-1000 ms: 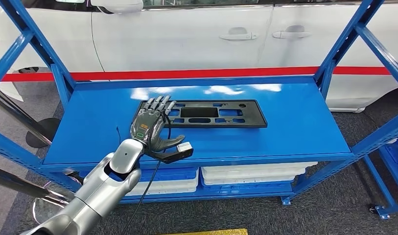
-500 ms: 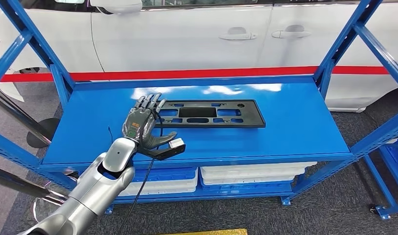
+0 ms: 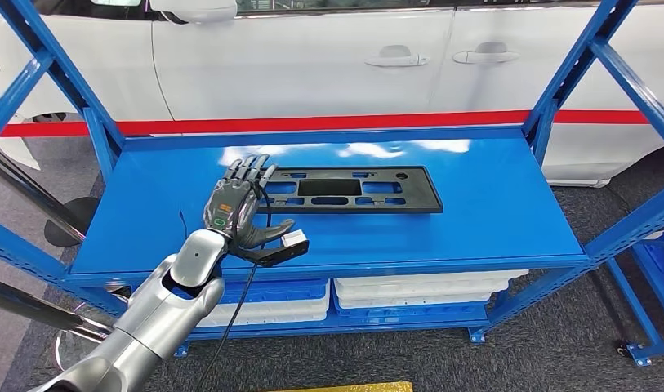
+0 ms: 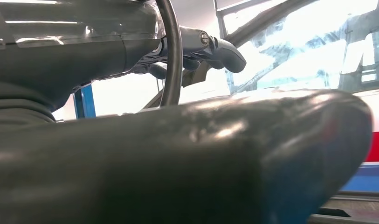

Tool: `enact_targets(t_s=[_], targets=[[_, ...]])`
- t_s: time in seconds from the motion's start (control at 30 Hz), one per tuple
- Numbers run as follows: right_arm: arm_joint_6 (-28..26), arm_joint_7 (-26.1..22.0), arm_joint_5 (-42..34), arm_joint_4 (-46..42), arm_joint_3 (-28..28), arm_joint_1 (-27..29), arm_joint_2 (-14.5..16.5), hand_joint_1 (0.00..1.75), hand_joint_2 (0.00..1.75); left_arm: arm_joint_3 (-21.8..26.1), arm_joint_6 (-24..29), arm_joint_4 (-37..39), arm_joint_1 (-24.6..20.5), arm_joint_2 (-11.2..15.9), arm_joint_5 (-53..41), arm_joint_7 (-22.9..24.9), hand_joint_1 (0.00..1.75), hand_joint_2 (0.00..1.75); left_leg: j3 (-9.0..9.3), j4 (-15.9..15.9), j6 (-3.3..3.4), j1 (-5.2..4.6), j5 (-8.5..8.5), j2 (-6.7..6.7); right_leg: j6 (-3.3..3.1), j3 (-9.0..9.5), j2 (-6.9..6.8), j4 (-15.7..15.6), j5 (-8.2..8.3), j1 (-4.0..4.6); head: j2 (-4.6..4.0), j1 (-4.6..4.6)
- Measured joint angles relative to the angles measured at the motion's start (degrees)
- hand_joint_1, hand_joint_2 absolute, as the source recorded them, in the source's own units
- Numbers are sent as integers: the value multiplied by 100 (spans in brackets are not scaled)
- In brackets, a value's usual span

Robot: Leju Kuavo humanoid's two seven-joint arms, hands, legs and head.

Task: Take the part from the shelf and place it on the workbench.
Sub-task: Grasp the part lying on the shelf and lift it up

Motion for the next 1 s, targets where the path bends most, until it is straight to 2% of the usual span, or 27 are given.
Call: enact_targets(t_s=[0.8,1.0], targets=[[-46,-36,-5,0,0,1,-3,0,0,1,7,0,-1,-1,-103,-80,0,0,0,1,0,0,0,0,0,0,0,0,0,0,0,0],[-101,-52,-31,0,0,1,-3,0,0,1,7,10,0,-1,-103,-92,0,0,-9,31,20,-26,-13,-2,10,1,1,-7,2,-9,0,0]])
